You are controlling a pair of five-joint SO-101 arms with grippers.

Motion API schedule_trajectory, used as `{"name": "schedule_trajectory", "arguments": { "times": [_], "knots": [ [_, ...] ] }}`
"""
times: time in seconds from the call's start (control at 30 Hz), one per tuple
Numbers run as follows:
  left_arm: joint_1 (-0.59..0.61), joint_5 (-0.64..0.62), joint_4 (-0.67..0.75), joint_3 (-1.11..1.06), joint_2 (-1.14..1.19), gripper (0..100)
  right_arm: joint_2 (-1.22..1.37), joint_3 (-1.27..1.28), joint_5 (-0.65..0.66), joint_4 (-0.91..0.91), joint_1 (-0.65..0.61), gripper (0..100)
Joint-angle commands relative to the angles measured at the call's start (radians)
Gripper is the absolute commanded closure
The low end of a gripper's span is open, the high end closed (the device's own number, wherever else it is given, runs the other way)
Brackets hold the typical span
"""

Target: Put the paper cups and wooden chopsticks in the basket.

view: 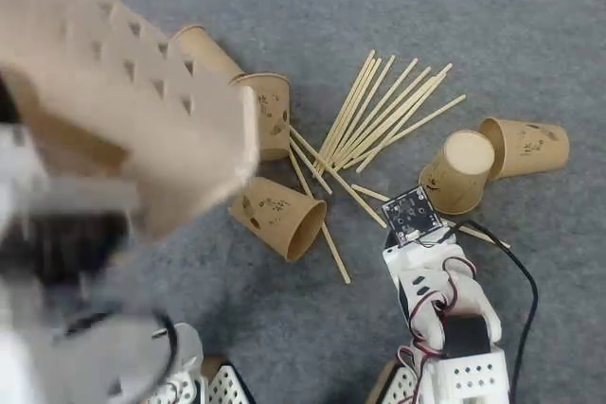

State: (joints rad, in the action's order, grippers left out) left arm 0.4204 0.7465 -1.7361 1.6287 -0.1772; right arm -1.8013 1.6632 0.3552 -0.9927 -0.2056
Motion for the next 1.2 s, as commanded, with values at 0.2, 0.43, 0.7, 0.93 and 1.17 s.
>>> {"name": "schedule_trajectory", "arguments": {
  "times": [0.2,0.43,0.7,0.93,1.17],
  "knots": [
    [-0.169,0.002,-0.020,-0.677,-0.572,99,-0.013,0.018,0.012,-0.005,-0.004,99.1],
    [-0.164,0.011,0.258,-1.504,-0.936,99,-0.012,0.018,0.012,-0.008,-0.002,99.1],
    [0.044,0.232,0.988,-2.448,-1.412,99,-0.012,0.018,0.012,-0.021,-0.002,99.1],
    [0.137,0.305,1.593,-3.023,-1.626,99,-0.012,0.018,0.012,-0.021,-0.005,99.0],
    [0.138,0.305,1.938,-3.017,-1.350,99,-0.012,0.018,0.012,-0.024,-0.004,99.0]
  ]
}}
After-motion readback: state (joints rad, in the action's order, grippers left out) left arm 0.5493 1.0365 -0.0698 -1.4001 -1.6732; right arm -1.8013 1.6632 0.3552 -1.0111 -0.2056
